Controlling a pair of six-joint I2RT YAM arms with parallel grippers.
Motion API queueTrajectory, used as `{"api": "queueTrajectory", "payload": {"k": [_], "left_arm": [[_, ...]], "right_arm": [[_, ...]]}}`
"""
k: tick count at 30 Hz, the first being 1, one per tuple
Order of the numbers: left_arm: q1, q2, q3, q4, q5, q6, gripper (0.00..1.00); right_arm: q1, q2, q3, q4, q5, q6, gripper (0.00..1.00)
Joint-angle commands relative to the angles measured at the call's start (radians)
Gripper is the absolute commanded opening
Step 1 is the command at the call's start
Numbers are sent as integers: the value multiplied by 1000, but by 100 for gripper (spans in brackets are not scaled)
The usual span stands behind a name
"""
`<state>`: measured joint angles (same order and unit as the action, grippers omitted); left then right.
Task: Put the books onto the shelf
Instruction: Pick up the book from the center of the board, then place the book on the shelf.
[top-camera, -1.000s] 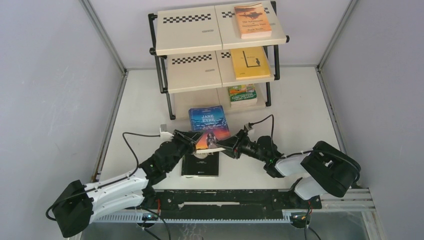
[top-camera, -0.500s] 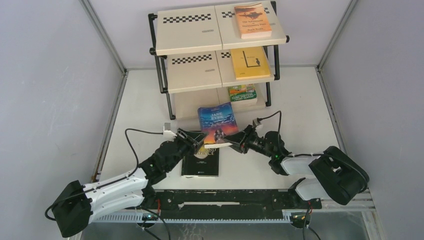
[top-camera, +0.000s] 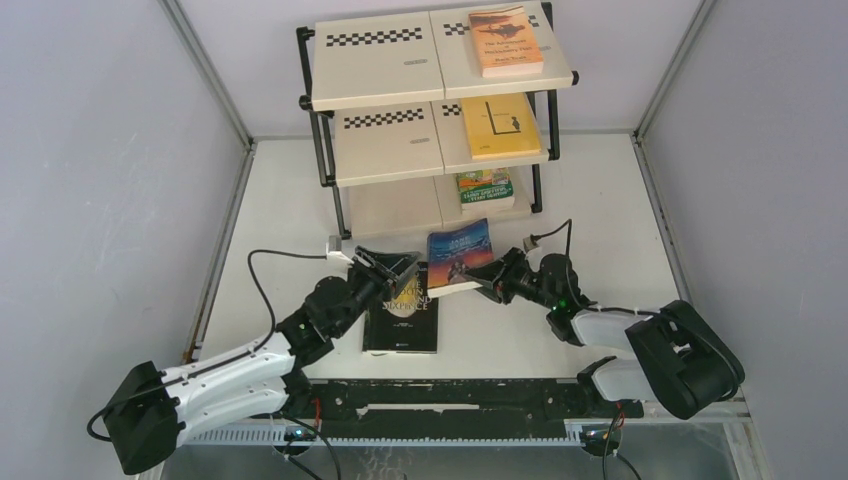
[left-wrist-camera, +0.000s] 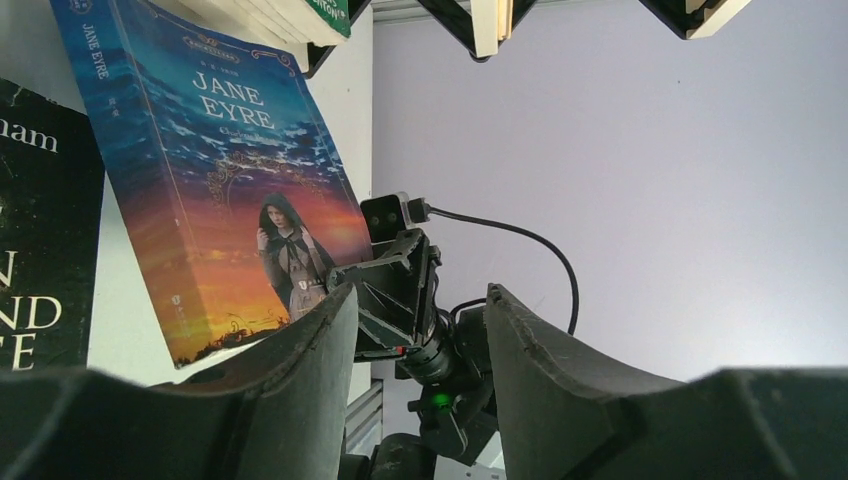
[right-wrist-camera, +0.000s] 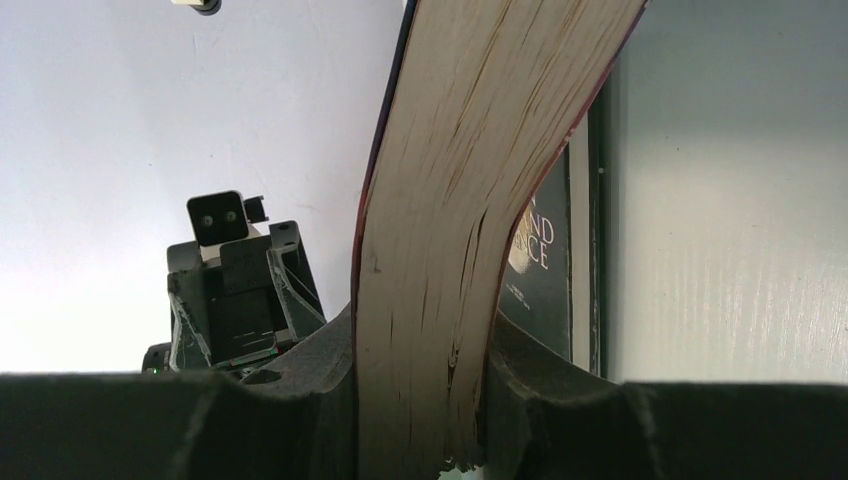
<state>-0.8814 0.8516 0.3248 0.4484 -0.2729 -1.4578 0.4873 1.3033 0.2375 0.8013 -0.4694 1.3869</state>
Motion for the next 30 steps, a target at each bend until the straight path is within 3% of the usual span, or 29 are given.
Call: {"api": "queueTrajectory", "payload": {"k": [1, 13, 30], "left_arm": [[-7, -16, 51, 17, 6, 25, 55], [-10, -22, 39, -5, -18, 26, 54], [-11, -96, 18, -105, -44, 63, 54]], "right_arm": [[-19, -55, 99, 206, -95, -45, 0], [-39, -175, 180, 72, -192, -133, 0], [-173, -38, 222, 298, -250, -69, 0]]}}
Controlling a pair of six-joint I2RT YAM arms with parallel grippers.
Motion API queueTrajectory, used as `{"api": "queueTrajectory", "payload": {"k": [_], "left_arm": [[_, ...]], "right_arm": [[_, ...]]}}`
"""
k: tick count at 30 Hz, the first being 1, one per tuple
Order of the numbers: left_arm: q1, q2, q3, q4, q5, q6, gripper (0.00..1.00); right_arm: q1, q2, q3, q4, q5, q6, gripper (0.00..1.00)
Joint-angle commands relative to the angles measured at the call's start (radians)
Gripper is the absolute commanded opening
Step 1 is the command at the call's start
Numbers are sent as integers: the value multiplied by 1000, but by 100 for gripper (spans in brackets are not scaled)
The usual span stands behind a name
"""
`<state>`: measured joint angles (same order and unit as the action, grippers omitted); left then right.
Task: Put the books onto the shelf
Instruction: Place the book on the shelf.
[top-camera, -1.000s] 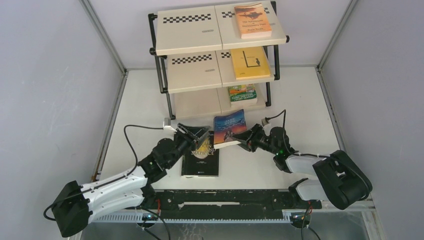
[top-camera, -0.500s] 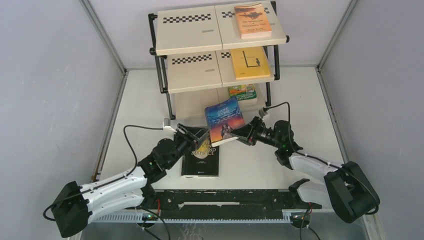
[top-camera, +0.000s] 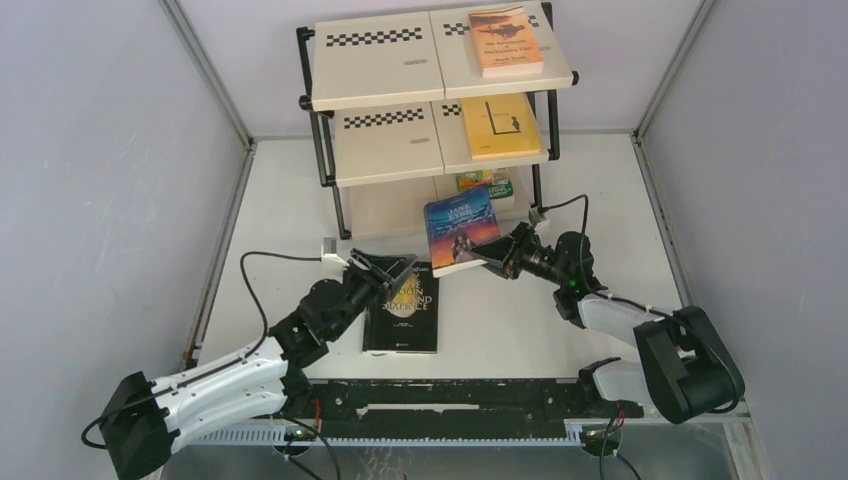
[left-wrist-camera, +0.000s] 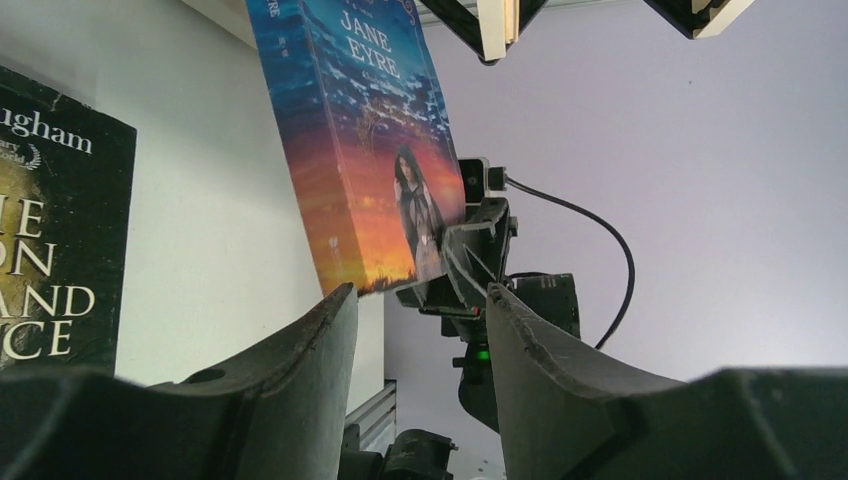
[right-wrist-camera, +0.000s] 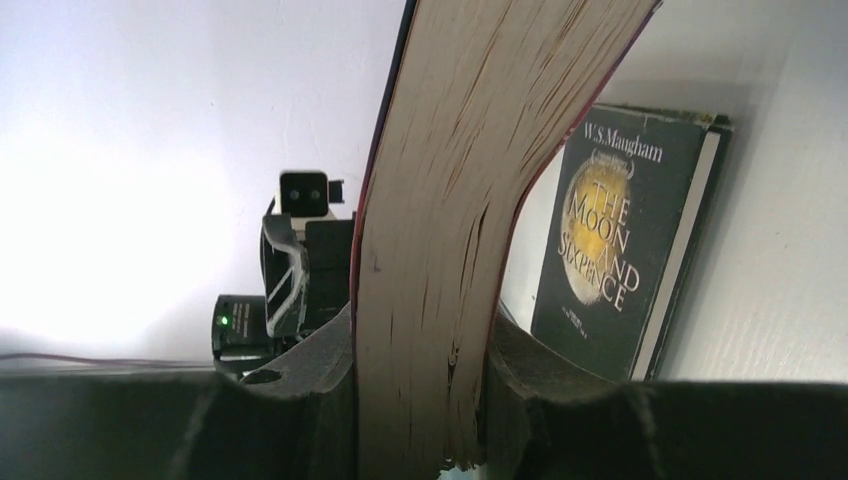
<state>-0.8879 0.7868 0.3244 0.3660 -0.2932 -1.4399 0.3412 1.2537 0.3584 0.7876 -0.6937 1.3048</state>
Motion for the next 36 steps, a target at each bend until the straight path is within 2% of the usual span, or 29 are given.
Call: {"api": "queueTrajectory", "payload": {"k": [1, 13, 36], "left_arm": [[-4, -37, 19, -32, -25, 50, 54], [20, -83, 23, -108, -20, 103, 53], [111, -6, 20, -91, 62, 154, 50]], "right_arm": [[-33, 28, 108, 325, -30, 18, 0], [-115, 195, 195, 443, -69, 60, 0], [-277, 613, 406, 621, -151, 109, 0]]}}
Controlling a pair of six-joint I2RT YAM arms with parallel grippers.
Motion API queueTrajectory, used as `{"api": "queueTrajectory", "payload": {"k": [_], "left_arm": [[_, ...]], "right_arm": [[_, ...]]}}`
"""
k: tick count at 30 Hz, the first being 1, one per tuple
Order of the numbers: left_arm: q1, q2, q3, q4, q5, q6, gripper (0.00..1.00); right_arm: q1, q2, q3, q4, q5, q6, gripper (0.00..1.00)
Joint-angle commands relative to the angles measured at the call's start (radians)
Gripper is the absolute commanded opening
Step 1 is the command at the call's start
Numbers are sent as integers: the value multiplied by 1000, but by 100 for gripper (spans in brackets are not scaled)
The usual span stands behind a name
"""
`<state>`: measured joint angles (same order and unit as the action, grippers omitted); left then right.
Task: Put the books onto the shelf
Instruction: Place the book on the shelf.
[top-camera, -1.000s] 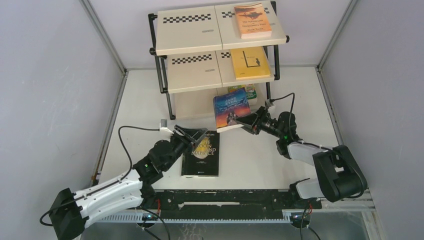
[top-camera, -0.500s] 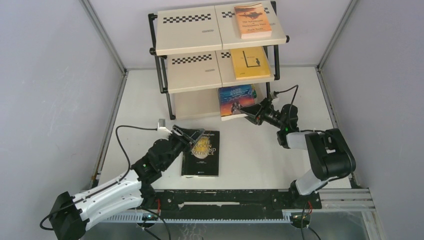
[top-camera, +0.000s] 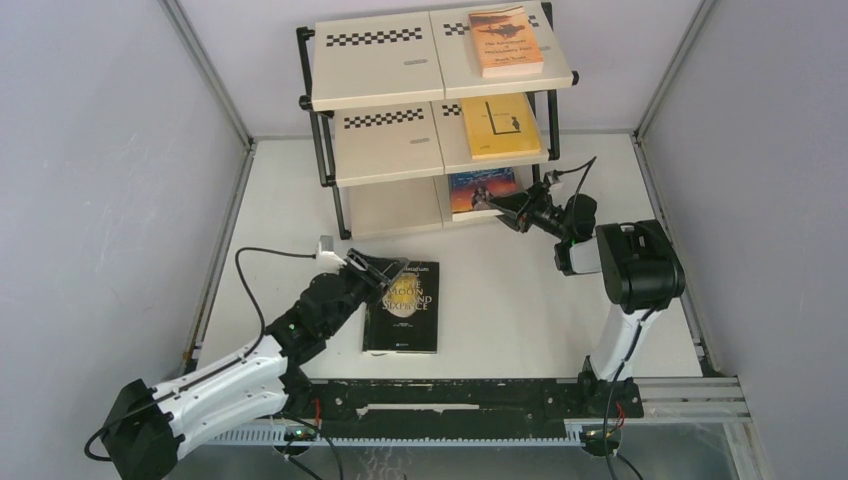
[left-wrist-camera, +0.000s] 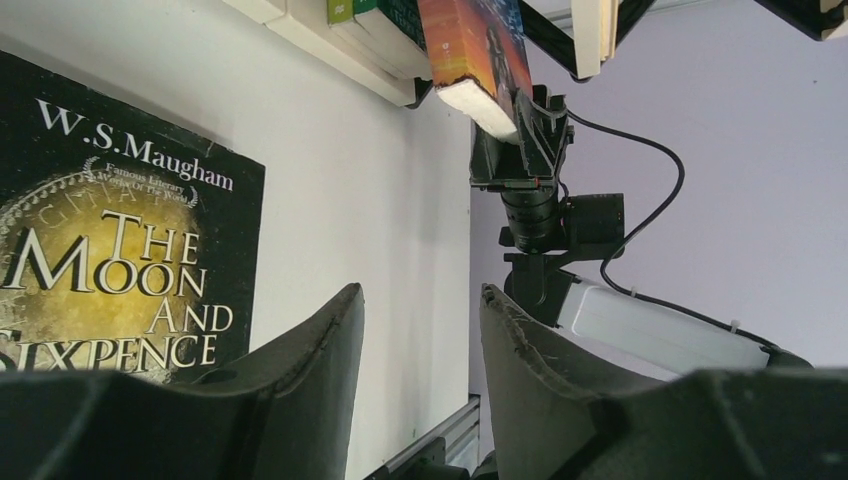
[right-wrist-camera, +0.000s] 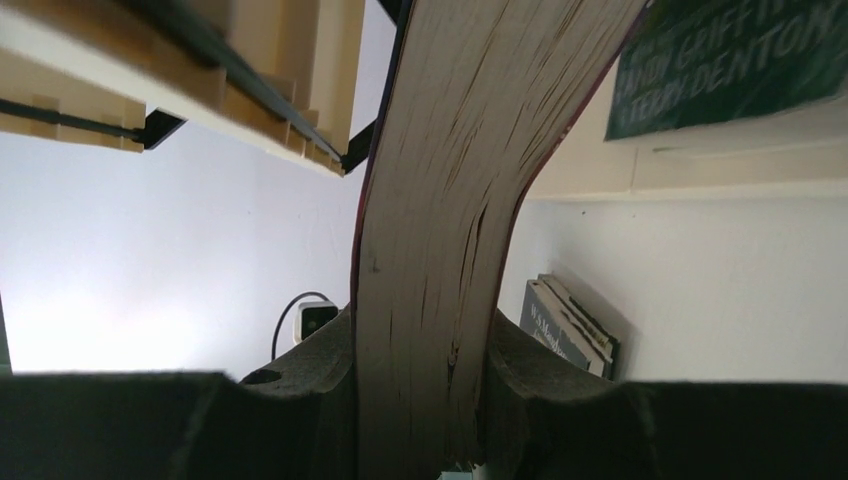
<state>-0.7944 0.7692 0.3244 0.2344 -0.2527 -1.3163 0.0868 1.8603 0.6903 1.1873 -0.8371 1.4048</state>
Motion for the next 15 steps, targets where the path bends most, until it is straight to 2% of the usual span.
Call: {"api": "queueTrajectory", "payload": {"k": [1, 15], "left_arm": [[21, 18, 20, 44, 25, 29, 50], [58, 109, 13, 122, 73, 27, 49]], "right_arm": [[-27, 17, 80, 222, -9, 7, 0], [-46, 136, 157, 157, -2, -41, 0]]}}
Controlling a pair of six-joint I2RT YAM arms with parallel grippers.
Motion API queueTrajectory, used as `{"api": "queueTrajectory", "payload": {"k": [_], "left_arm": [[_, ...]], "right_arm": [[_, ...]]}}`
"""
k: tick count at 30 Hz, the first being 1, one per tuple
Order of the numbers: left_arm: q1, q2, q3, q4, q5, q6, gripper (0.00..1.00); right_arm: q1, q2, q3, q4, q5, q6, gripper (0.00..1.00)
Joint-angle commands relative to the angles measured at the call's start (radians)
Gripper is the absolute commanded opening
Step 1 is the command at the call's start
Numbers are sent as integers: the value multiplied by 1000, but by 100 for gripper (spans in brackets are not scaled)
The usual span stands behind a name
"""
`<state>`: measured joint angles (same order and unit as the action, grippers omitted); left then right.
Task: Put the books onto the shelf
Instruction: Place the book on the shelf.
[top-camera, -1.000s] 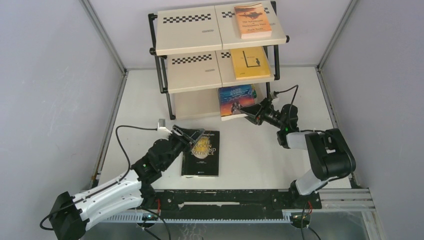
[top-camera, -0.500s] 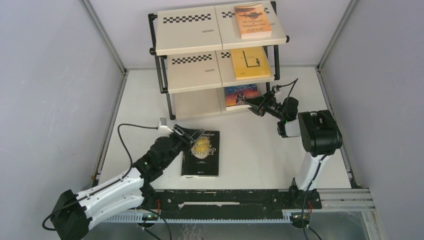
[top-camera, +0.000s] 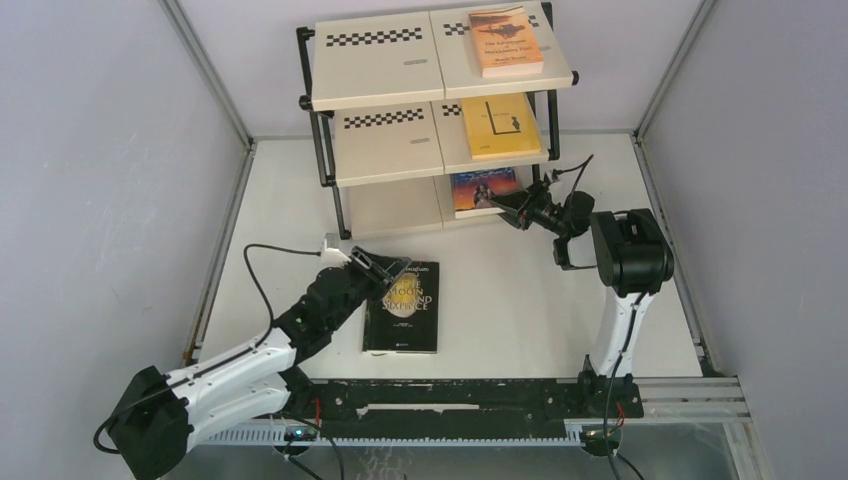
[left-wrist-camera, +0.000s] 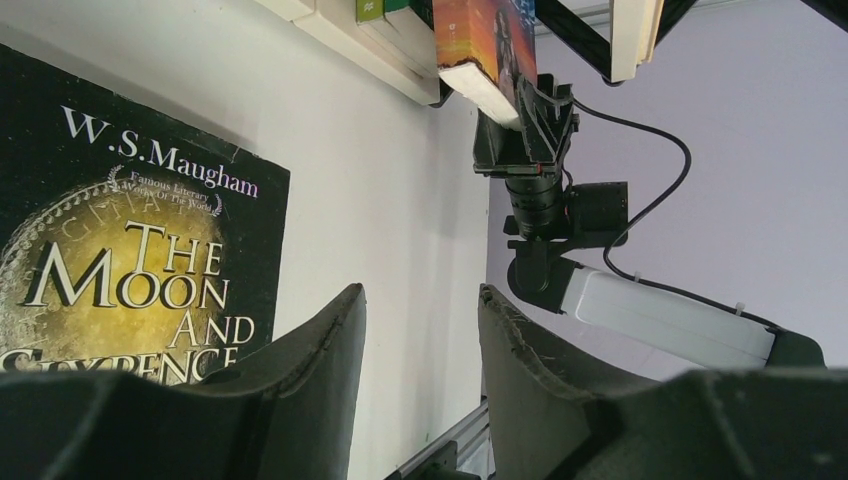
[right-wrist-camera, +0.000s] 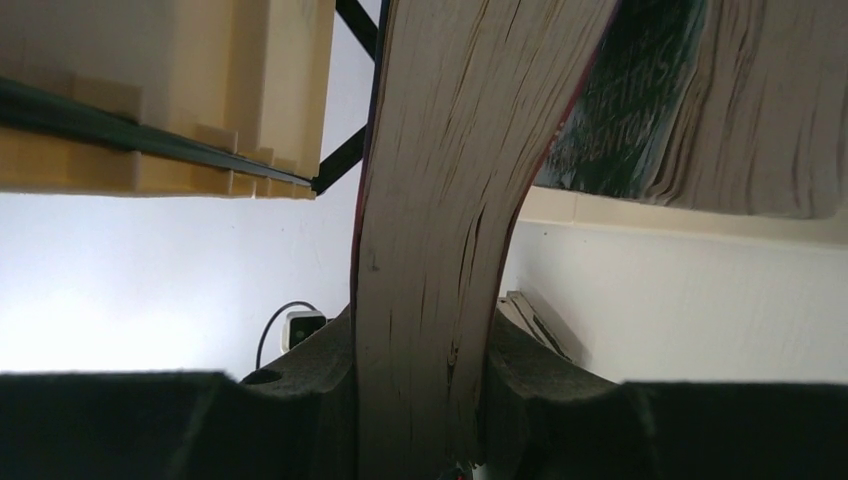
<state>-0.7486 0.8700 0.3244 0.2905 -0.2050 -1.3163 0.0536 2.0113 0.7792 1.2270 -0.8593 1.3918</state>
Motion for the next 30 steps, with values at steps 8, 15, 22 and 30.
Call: {"api": "queueTrajectory", "payload": {"k": [8, 15, 22, 30], "left_arm": [[29, 15, 0, 79, 41, 28, 49], [43, 31, -2, 89, 52, 29, 49], [50, 68, 2, 118, 64, 27, 49], [51, 112, 20, 144, 75, 25, 48]], "right_arm": [[-28, 26, 134, 101, 26, -22, 0], [-39, 51, 195, 59, 21, -36, 0], [-58, 67, 209, 16, -6, -62, 0], [-80, 75, 232, -93, -47, -126, 0]]}}
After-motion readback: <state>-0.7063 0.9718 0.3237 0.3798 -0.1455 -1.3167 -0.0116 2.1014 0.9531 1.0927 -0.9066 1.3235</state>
